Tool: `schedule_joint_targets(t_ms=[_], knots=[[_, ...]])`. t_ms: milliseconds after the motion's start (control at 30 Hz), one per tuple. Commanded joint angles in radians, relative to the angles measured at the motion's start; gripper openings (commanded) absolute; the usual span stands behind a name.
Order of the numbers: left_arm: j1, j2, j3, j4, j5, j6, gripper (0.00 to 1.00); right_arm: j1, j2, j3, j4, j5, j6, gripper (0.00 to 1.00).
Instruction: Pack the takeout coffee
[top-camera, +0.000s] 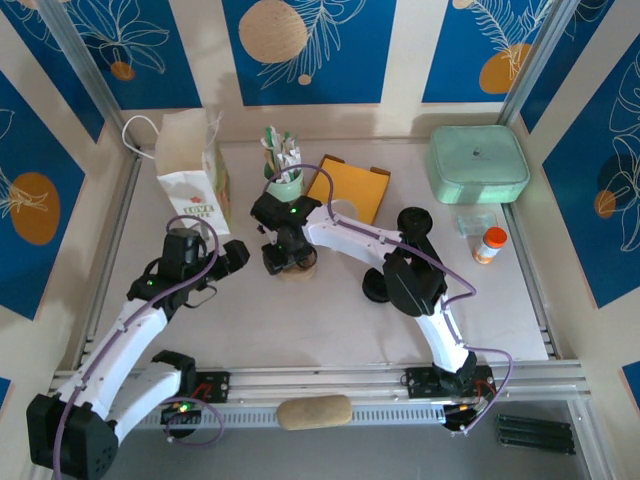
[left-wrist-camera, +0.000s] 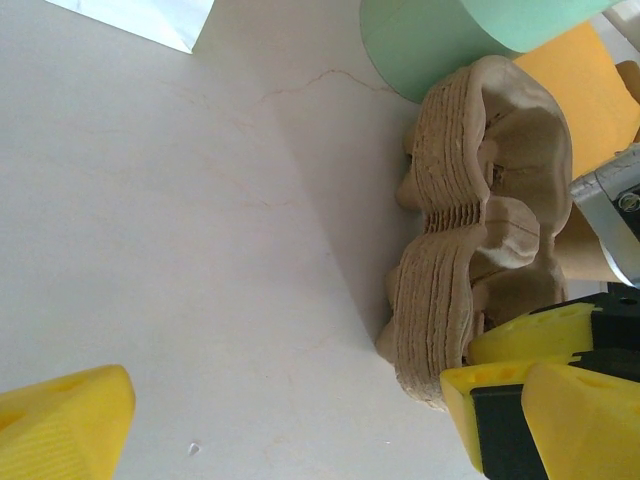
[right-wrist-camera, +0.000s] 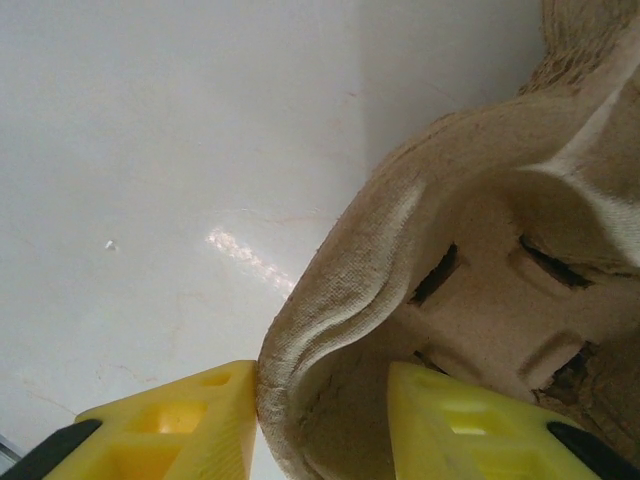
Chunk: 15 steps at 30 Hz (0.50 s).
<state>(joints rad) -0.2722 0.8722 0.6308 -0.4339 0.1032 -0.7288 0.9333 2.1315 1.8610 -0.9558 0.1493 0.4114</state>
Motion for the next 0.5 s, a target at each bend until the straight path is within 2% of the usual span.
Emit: schedule_joint_targets(t_ms=[0, 467], knots=[[0.01, -0.004, -0.005, 0.015, 0.015, -0.012, 0.99, 0.005, 0.013, 0.032, -0.025, -0.017, -0.01, 0.36], [0.01, 0.022, -0.009, 0.027, 0.056, -0.014, 1.0, 0.009, 0.003, 0.04, -0.028, -0.02, -0.014, 0.36]])
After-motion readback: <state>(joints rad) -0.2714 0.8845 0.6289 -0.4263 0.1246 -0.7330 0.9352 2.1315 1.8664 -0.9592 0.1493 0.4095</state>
